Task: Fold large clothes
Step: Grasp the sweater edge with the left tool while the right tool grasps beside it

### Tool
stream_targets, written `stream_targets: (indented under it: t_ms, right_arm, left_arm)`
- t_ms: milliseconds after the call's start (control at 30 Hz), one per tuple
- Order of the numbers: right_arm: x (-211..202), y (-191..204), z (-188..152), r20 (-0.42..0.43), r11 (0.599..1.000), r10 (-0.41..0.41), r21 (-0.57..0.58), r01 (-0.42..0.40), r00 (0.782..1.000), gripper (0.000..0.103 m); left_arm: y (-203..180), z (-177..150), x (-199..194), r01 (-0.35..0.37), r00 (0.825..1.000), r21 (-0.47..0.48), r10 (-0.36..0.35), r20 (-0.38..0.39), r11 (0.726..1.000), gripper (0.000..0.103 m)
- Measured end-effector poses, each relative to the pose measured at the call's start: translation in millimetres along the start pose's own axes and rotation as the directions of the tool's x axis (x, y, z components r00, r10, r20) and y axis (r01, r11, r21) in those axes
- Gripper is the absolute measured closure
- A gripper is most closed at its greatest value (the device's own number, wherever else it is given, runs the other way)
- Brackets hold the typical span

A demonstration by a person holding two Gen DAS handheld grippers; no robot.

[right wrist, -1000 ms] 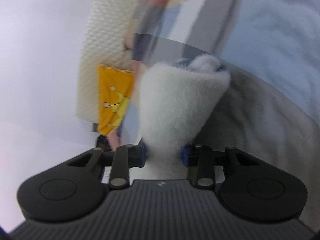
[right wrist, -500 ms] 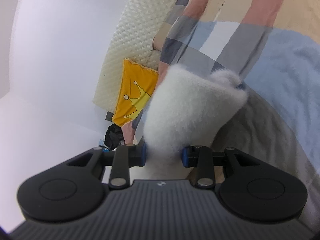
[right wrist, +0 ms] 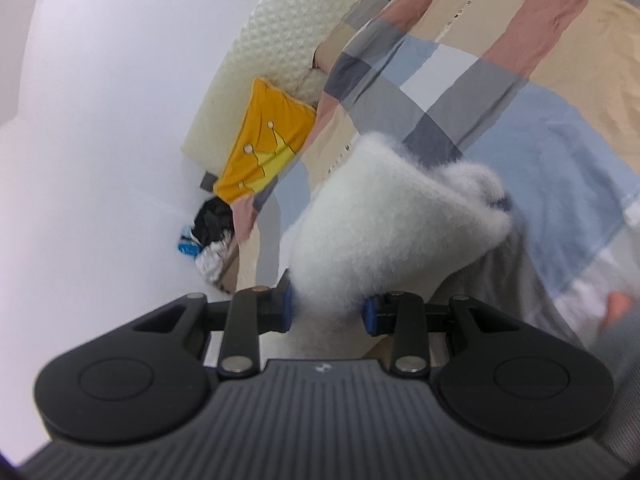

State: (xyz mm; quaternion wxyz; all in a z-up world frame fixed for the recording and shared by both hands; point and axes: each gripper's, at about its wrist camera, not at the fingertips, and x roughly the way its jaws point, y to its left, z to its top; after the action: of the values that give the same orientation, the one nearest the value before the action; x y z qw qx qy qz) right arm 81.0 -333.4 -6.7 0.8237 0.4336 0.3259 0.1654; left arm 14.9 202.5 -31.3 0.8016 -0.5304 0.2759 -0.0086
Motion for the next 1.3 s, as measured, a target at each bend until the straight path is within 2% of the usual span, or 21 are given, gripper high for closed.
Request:
stream_targets:
  t_ms: [100, 233, 400, 600, 733, 867, 1000, 1067, 1167, 1300]
  right_arm:
    - [-3, 1, -1, -0.023, 1.0, -0.021, -0.002, 0.021, 1.0, 0.066]
    - [12, -4, 5, -0.026, 0.998, -0.053, 0.043, 0.054, 0.998, 0.066]
    - [52, -11, 17, -0.002, 0.986, -0.089, 0.14, 0.088, 0.996, 0.065]
    - [105, -24, 32, -0.005, 0.959, -0.174, 0.227, 0.171, 0.985, 0.065]
    - [136, -43, 36, -0.022, 0.942, -0.232, 0.246, 0.23, 0.973, 0.065]
    - [155, -62, 36, -0.027, 0.943, -0.233, 0.237, 0.233, 0.972, 0.066]
    - [165, -72, 36, -0.019, 0.951, -0.213, 0.224, 0.212, 0.977, 0.065]
    - [170, -71, 36, -0.015, 0.954, -0.228, 0.198, 0.226, 0.974, 0.065]
    - [178, -67, 38, -0.012, 0.955, -0.246, 0.169, 0.244, 0.969, 0.065]
    - [177, -68, 35, 0.003, 0.958, -0.249, 0.147, 0.245, 0.969, 0.065]
  left_arm:
    - [3, -3, 1, -0.006, 1.0, -0.004, 0.006, 0.0, 1.0, 0.075]
    - [6, 8, 22, -0.037, 0.999, -0.057, 0.037, -0.014, 0.998, 0.074]
    - [6, 28, 62, -0.09, 0.996, -0.14, 0.091, -0.005, 0.986, 0.073]
    - [4, 51, 121, -0.159, 0.987, -0.178, 0.158, -0.016, 0.971, 0.072]
    - [14, 62, 160, -0.184, 0.983, -0.152, 0.181, -0.034, 0.971, 0.071]
    - [28, 68, 187, -0.154, 0.988, -0.113, 0.151, -0.035, 0.982, 0.067]
    - [33, 72, 203, -0.15, 0.988, -0.065, 0.148, -0.034, 0.987, 0.067]
    - [34, 76, 211, -0.153, 0.988, -0.032, 0.152, -0.04, 0.988, 0.067]
    - [41, 79, 221, -0.139, 0.99, -0.038, 0.137, -0.044, 0.99, 0.067]
    - [47, 77, 221, -0.115, 0.993, 0.003, 0.115, -0.039, 0.993, 0.065]
